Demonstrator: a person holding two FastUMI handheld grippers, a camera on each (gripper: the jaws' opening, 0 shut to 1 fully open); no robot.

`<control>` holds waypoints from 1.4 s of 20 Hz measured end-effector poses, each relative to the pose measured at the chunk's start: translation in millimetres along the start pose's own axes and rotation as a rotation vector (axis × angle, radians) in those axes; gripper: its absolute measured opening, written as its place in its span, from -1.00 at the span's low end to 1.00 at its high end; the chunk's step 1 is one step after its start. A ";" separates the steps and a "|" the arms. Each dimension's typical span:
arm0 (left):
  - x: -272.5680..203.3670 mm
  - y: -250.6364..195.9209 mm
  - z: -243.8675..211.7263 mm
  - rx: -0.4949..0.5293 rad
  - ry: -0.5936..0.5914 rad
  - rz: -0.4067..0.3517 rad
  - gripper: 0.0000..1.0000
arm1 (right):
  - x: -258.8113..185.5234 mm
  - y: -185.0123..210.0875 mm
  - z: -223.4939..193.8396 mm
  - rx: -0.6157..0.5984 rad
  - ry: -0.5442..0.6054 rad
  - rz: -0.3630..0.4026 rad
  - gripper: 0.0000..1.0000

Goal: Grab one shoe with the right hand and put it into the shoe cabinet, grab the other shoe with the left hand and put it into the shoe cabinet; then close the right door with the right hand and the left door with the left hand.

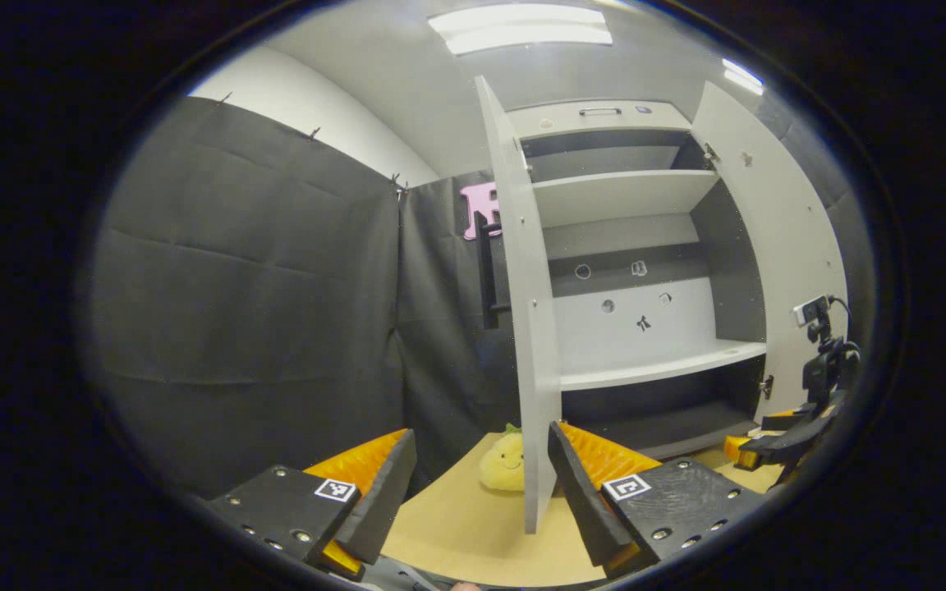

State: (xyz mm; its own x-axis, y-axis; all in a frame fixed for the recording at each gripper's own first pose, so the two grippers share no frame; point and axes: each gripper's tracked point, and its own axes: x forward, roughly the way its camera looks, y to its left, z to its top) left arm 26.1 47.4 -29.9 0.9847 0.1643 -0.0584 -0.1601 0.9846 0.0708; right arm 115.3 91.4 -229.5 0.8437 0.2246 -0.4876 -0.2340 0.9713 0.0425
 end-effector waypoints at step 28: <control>0.5 7.4 -16.9 0.018 0.042 0.034 0.84 | 56.3 4.4 -158.2 0.055 0.485 0.009 -0.36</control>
State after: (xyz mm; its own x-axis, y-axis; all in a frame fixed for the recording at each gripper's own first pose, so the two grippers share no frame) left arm 24.2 55.8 -46.3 0.9748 0.2007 -0.0974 -0.1921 0.9771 0.0910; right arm 85.3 96.0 -394.8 0.5165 0.1839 -0.8363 -0.2034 0.9751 0.0888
